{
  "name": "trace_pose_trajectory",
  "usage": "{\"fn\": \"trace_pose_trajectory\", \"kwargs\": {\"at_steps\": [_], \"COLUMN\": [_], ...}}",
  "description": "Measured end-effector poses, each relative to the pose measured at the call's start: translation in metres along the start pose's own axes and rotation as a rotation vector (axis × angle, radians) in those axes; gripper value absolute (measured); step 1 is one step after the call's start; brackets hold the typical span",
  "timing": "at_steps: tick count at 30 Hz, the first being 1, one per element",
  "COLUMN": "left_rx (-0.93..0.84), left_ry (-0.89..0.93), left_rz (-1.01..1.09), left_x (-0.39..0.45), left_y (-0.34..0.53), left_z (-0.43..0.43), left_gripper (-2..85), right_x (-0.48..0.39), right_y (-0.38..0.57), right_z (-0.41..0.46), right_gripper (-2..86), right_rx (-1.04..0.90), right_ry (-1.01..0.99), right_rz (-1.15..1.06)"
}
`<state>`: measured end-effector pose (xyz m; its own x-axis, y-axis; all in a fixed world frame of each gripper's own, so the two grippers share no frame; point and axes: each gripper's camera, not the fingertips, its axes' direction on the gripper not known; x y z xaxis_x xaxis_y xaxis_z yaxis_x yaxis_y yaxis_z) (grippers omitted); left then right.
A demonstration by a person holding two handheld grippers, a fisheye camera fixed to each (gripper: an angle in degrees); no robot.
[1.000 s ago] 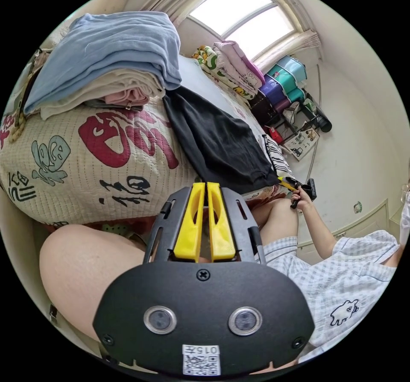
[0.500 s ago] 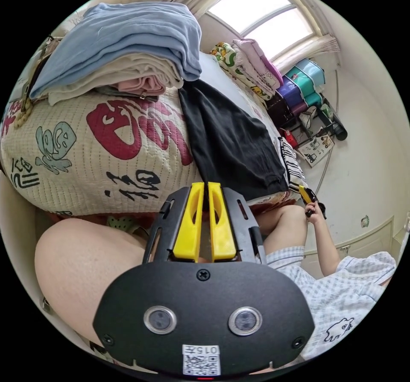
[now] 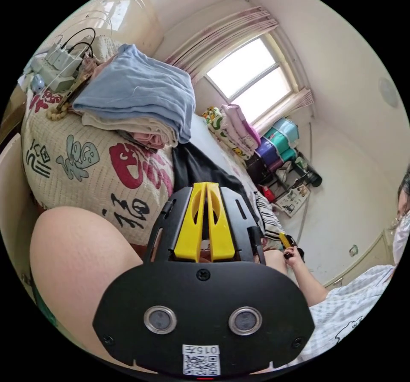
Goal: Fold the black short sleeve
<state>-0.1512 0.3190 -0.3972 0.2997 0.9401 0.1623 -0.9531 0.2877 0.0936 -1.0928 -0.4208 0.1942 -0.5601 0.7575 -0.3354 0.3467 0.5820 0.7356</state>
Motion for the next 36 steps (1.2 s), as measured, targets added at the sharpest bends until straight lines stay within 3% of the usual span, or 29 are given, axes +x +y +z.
{"fn": "trace_pose_trajectory", "kwargs": {"at_steps": [11, 18, 28, 36], "left_rx": [0.026, 0.018, -0.024, -0.068], "left_ry": [0.112, 0.223, 0.188, 0.191], "left_rz": [-0.001, -0.025, 0.024, 0.127], "left_x": [-0.013, -0.010, 0.009, 0.040], "left_y": [0.005, -0.001, 0.002, 0.010], "left_z": [-0.019, -0.001, 0.020, 0.046], "left_gripper": [-0.9, -0.8, -0.8, 0.4], "right_x": [0.037, 0.051, 0.110, 0.162], "right_y": [0.064, 0.110, 0.188, 0.276], "right_z": [-0.006, 0.022, 0.092, 0.171], "right_gripper": [-0.6, -0.6, 0.0, 6.3], "right_rx": [0.211, 0.166, 0.101, -0.099], "right_ry": [0.080, 0.122, 0.192, 0.177], "right_rz": [-0.133, -0.263, -0.390, -0.874]}}
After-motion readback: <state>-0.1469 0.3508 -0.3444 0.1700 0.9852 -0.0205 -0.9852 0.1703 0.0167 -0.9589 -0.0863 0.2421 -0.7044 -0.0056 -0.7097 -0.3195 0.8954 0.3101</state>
